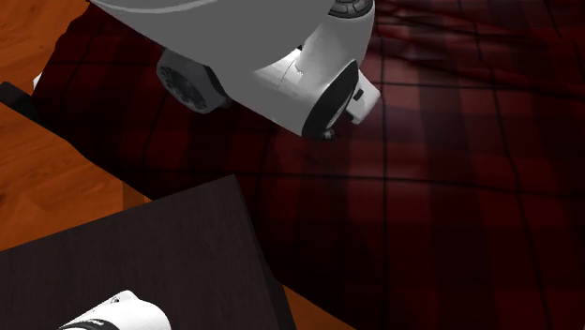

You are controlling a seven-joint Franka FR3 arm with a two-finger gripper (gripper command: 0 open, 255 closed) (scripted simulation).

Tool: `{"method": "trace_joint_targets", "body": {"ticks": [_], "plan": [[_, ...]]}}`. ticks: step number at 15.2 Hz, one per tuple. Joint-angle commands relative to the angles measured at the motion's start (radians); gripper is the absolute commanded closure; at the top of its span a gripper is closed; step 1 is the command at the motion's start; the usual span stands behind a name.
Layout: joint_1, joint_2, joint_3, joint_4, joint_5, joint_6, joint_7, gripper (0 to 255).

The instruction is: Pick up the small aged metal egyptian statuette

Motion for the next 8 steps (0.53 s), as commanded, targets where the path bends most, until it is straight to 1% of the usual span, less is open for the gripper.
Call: {"method": "trace_joint_targets", "body": {"ticks": [1,6,8], "plan": [[-0.014,-0.032,0.018,-0.009,0.014,-0.024,-0.009,255],[-0.045,-0.097,0.056,-0.021,0.048,-0.077,-0.032,255],[-0.045,-0.099,0.056,-0.021,0.05,-0.078,-0.033,255]]}}
